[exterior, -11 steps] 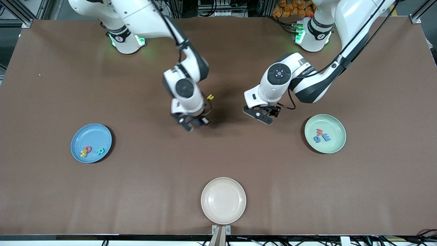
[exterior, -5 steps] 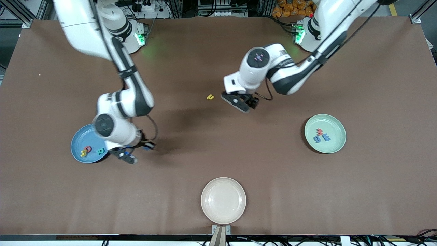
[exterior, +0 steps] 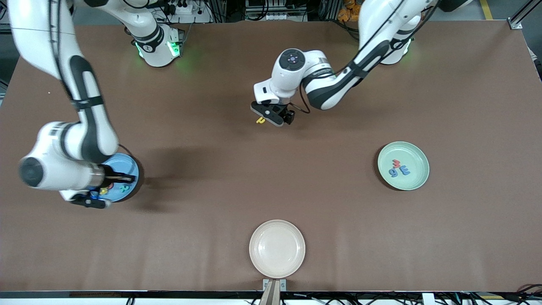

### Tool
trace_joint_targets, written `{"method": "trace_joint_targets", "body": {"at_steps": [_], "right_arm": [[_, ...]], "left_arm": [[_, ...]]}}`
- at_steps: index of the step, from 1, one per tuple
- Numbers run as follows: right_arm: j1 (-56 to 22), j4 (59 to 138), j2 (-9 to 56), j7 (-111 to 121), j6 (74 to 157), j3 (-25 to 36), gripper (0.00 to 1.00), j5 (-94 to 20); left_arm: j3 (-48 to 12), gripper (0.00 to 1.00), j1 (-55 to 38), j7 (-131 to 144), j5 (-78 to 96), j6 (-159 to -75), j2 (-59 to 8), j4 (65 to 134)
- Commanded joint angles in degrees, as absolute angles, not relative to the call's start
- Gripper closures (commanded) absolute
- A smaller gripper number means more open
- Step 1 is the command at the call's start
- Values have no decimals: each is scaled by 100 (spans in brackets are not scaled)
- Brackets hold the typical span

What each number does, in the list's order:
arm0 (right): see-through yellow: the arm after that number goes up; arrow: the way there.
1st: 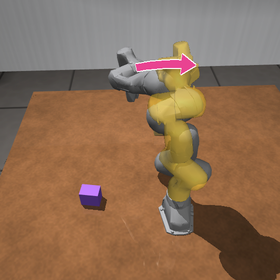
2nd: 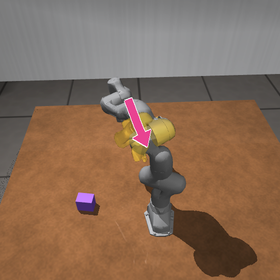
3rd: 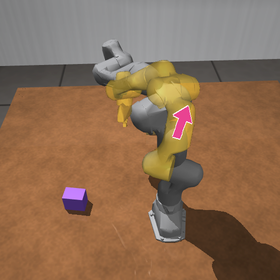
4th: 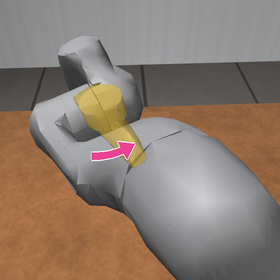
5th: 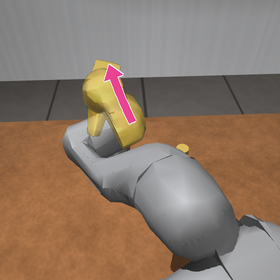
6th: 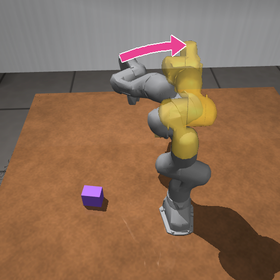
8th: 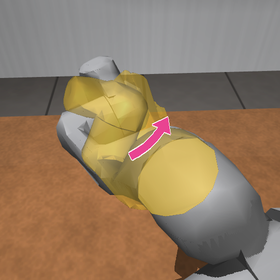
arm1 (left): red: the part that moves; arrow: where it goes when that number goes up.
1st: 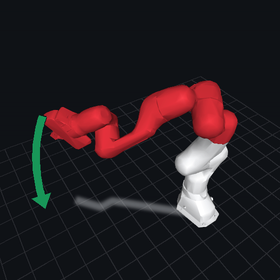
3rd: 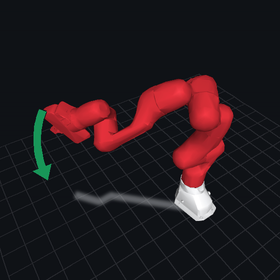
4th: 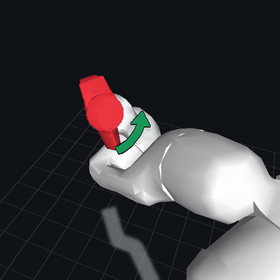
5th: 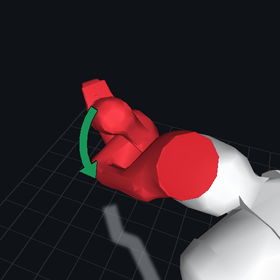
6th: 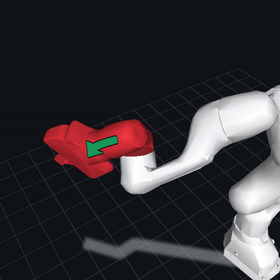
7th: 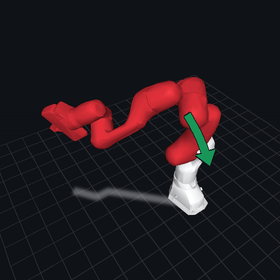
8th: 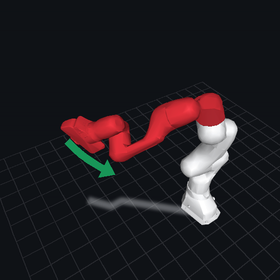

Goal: Sort uppercase to blue plate, lowercase to green plate
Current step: 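Drop the M on the blue plate while the left gripper reaches the d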

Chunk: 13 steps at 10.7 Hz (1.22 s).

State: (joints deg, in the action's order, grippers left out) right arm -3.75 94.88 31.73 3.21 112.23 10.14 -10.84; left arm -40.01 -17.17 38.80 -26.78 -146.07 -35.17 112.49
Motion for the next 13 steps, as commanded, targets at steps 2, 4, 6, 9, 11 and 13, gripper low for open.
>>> {"method": "trace_joint_targets", "body": {"at_steps": [2,4,6,9,11,13], "right_arm": [[17,9431,3023,598,10557,896,29,-835],[53,9431,3006,615,10486,896,0,-835],[44,9431,2988,606,10459,896,0,-835],[18,9369,2997,615,10520,879,0,-660],[-9,9474,2901,641,10521,879,0,-607],[-78,9903,2586,677,10677,870,0,-502]], "left_arm": [[-3121,0,-2819,4305,-2654,-14748,-3874,10646],[-2937,0,-3040,4421,-2646,-14748,-4025,10442],[-2682,0,-3365,4500,-2611,-14748,-4113,10302],[-2392,4,-3725,4500,-2610,-14748,-4245,10248],[-2347,7,-3814,4500,-2654,-14748,-4315,10257],[-2338,10,-3858,4552,-2672,-14739,-4324,10283]]}}
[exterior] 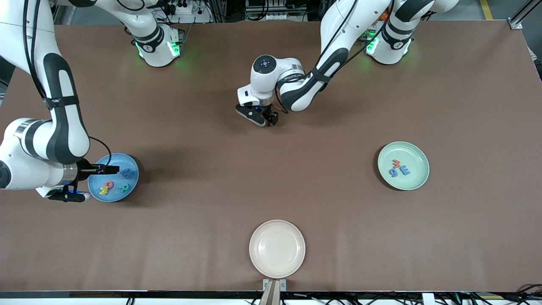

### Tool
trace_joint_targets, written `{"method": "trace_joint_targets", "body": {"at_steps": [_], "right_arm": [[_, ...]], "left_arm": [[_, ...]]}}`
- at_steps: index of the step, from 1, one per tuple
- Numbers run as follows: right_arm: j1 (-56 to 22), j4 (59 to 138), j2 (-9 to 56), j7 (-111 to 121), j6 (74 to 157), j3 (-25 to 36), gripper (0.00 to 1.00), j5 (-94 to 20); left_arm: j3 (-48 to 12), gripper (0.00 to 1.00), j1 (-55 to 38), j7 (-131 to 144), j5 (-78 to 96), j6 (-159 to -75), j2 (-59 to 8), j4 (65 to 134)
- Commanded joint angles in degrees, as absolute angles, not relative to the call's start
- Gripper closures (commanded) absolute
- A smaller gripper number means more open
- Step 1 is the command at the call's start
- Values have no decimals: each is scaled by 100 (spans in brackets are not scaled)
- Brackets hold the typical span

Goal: Sort uppercase to blue plate, lowercase to green plate
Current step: 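Grasp the yellow d with the left gripper while the right gripper retracts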

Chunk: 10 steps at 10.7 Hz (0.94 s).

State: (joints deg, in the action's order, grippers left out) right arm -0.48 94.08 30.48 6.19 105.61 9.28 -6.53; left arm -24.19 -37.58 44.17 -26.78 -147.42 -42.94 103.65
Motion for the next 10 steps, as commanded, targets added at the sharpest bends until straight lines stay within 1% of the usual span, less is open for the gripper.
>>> {"method": "trace_joint_targets", "body": {"at_steps": [1,3,4,5,6,7,10], "right_arm": [[-114,10149,2393,685,10809,870,0,-397],[-193,10580,2050,721,10942,870,0,-361],[-228,10860,1813,721,11029,870,0,-343],[-272,11264,1523,721,11265,870,0,-230],[-272,11642,1225,721,11468,870,0,-176],[-272,11872,952,721,11478,861,0,-176],[-352,12514,213,721,11391,809,0,-176]], "left_arm": [[-2338,12,-3867,4553,-2672,-14739,-4324,10292],[-2312,29,-3867,4544,-2672,-14739,-4333,10283],[-2303,43,-3867,4544,-2672,-14739,-4333,10283],[-2303,62,-3867,4544,-2672,-14739,-4333,10292],[-2294,87,-3867,4553,-2672,-14731,-4333,10309],[-2294,100,-3867,4588,-2672,-14696,-4324,10318],[-2180,100,-3815,4570,-2698,-14537,-4167,10327]]}}
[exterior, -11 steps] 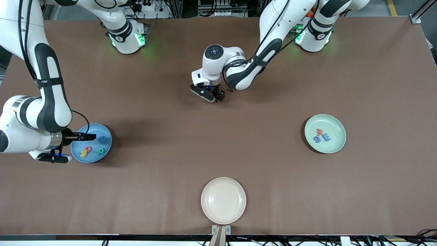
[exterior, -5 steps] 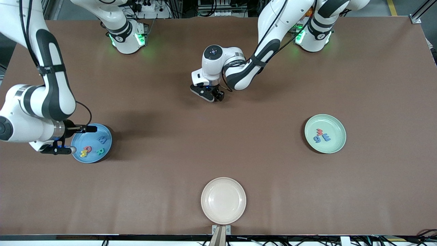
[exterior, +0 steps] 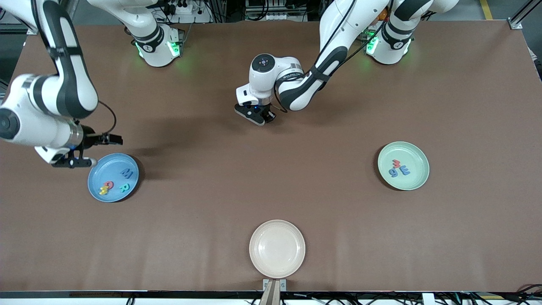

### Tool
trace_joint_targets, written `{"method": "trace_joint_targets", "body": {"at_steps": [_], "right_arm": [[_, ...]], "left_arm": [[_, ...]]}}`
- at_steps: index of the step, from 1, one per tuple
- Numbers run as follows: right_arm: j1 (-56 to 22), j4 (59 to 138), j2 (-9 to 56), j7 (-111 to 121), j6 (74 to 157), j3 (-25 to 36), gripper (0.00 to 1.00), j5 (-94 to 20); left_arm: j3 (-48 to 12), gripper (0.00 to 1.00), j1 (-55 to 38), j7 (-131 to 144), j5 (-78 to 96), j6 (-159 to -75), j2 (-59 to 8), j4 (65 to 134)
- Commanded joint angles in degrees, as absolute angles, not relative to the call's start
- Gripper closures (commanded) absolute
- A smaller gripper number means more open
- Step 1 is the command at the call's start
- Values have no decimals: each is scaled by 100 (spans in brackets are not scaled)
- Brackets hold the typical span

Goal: Sort uppercase to blue plate, lowercase to green plate
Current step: 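Grasp the yellow d with the left gripper while the right gripper retracts, then carry the d to the green plate and release it with the left gripper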

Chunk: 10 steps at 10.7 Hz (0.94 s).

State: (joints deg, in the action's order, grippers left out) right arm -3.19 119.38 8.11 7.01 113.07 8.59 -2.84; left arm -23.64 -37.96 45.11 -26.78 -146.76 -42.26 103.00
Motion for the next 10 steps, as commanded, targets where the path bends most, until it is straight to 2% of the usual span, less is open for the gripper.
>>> {"method": "trace_joint_targets", "body": {"at_steps": [1,2,3,6,10], "right_arm": [[-99,12420,150,729,11095,556,0,-176],[286,12184,80,729,10805,153,0,-176],[412,11955,-17,729,10515,36,0,-176],[422,11411,-334,738,10363,26,0,-176],[396,10251,-325,782,9520,53,0,-176]], "left_arm": [[-2119,100,-3780,4570,-2698,-14528,-4088,10327],[-2092,100,-3684,4562,-2698,-14494,-3948,10327],[-2092,100,-3517,4527,-2707,-14337,-3764,10327],[-2118,100,-2763,4158,-2690,-13993,-3201,10318],[-2180,100,-1532,2809,-2611,-13336,-2787,10310]]}}
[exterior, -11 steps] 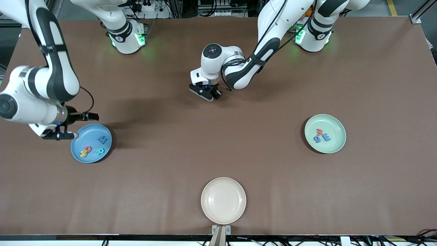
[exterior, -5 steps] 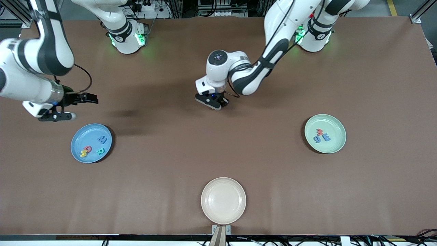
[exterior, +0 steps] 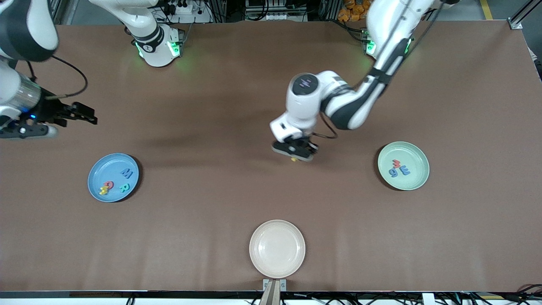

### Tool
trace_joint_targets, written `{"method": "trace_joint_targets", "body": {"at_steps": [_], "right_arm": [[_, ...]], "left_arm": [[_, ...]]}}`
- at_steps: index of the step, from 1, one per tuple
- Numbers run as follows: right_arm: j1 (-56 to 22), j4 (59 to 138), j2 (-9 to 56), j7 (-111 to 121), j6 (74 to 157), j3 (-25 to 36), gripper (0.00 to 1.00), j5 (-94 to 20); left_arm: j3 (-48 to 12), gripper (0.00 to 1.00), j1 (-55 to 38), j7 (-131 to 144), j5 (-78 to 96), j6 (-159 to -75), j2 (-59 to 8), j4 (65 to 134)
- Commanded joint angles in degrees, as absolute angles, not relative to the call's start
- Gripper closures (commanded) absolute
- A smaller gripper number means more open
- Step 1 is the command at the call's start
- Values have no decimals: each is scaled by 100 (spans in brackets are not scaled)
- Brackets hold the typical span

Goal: Sort uppercase to blue plate, lowercase to green plate
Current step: 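Carry the d to the green plate and release it with the left gripper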

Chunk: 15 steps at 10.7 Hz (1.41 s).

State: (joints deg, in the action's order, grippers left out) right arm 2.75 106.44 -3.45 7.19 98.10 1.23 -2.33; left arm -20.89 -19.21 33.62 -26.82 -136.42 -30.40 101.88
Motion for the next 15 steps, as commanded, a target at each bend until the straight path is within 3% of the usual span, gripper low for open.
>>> {"method": "trace_joint_targets", "body": {"at_steps": [1,6,10,15], "right_arm": [[396,10013,-325,713,9284,35,0,-176],[211,8782,-159,-26,8624,35,0,-184],[220,8684,-149,-175,8490,62,0,-255],[281,8710,-193,-404,8263,44,0,-176]], "left_arm": [[-2180,100,-1216,2264,-2549,-13124,-2690,10310],[-2109,100,313,-383,-2531,-12771,-2566,10309],[-1828,100,1185,-1633,-2479,-12770,-2943,10362],[-1767,100,1239,-1512,-1812,-12771,-3006,10739]]}}
